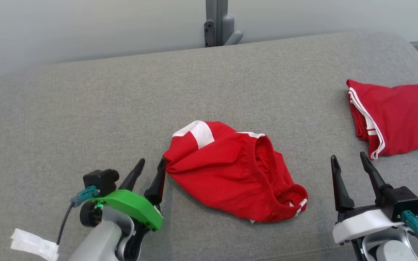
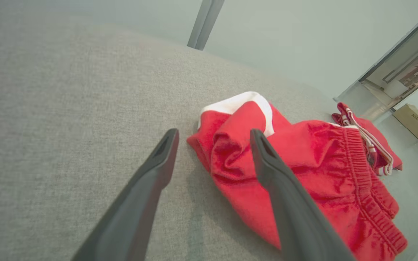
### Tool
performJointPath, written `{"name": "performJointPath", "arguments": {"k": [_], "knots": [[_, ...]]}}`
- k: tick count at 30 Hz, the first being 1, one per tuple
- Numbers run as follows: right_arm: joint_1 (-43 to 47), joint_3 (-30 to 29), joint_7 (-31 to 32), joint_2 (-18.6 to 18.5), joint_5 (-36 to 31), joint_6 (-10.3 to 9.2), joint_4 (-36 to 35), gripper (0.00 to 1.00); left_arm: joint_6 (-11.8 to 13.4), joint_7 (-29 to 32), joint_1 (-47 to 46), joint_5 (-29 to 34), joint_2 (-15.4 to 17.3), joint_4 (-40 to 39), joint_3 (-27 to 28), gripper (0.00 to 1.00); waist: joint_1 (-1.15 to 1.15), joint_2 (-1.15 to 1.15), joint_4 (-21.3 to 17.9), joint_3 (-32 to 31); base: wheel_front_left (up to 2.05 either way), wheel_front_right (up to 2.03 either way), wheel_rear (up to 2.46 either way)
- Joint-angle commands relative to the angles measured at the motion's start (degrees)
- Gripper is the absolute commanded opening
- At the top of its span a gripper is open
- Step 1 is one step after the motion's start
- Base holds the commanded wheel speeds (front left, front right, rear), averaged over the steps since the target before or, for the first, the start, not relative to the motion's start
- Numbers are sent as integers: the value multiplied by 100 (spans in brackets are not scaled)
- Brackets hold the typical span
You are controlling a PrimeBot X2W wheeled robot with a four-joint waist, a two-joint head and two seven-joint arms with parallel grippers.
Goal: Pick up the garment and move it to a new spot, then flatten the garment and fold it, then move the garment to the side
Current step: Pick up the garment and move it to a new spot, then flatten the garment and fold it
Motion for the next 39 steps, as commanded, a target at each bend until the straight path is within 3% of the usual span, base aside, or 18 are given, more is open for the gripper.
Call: {"name": "performJointPath", "arguments": {"k": [1, 10, 16, 28, 39], "knots": [[143, -48, -17, -5, -18, -10, -3, 100, 58, -23, 124, 209, 62, -243, 194, 100, 0, 44, 16, -147, 0, 0, 0], [410, -232, -17, -5, -98, -10, -136, 100, 704, -21, 1588, 1569, 162, -2129, 1496, 100, 0, 44, -13, -426, 0, 0, 0], [619, -358, -17, -5, -231, -10, -146, 100, 914, -16, 2532, 2212, 245, -2636, 2060, 100, 0, 44, 186, -533, 0, 0, 0], [702, -350, -17, -5, -255, -10, 79, 100, 780, -17, 3359, 2781, -43, -2907, 2675, 100, 0, 44, 584, -649, 0, 0, 0], [653, -271, -17, -6, -217, -10, 146, 100, 490, -17, 3336, 3045, -246, -2872, 2947, 100, 0, 44, 559, -650, 0, 0, 0]]}}
